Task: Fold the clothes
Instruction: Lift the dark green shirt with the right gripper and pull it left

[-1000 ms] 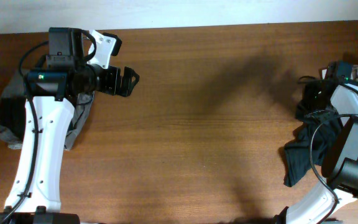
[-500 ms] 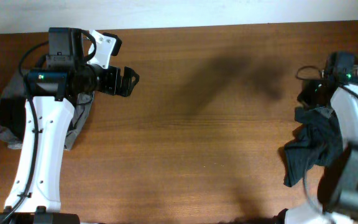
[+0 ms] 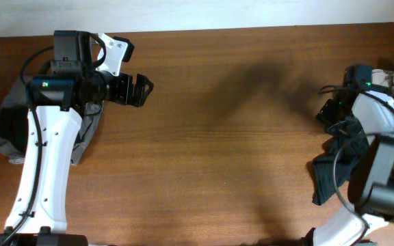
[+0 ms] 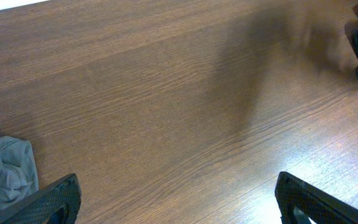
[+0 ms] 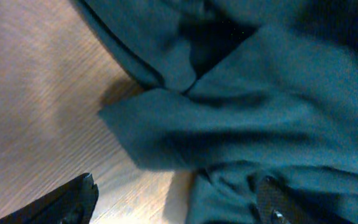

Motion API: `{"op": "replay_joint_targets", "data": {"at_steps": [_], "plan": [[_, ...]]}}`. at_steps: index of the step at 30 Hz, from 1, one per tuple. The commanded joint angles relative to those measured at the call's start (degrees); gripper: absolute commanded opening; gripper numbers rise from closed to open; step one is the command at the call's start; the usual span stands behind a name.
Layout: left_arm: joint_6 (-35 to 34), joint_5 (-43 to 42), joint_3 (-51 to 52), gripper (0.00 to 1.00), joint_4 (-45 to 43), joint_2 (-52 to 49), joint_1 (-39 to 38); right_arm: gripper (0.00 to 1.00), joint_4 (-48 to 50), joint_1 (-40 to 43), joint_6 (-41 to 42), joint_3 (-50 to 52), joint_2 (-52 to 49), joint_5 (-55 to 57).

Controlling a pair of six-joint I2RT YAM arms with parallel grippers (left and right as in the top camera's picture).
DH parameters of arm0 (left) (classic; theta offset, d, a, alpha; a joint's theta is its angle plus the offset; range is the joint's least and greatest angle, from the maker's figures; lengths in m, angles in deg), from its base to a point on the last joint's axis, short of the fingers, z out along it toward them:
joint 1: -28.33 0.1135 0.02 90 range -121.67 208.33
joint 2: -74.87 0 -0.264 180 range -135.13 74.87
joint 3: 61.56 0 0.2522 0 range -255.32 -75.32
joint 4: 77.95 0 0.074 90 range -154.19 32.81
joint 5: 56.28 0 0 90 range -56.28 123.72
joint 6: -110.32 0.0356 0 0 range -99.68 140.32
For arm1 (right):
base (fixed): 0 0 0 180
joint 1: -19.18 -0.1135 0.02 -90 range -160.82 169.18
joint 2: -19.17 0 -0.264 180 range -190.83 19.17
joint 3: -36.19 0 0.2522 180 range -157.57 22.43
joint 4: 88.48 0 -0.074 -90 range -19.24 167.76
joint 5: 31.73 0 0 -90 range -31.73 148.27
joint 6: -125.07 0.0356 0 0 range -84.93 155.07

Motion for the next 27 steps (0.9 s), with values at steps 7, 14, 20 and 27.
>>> {"op": "replay_joint_targets", "data": {"at_steps": [7, 14, 20, 27], "plan": [[0.76, -0.57, -1.20, 1.00, 0.07, -0.17, -0.07, 0.85, 4.17, 0.59, 2.21, 0.46, -6.25, 1.95], [0.76, -0.59, -1.20, 0.99, 0.13, -0.17, -0.07, 0.11, 4.44, 0.59, 2.21, 0.46, -6.82, 4.09], [0.76, -0.59, -1.20, 0.99, 0.09, -0.17, -0.07, 0.04, -0.11, -0.31, 3.69, -1.40, -3.28, 2.47], [0.76, -0.55, -1.20, 0.99, 0.04, -0.20, -0.07, 0.04, -6.78, -6.51, -11.61, -15.89, 15.82, -15.30]]}}
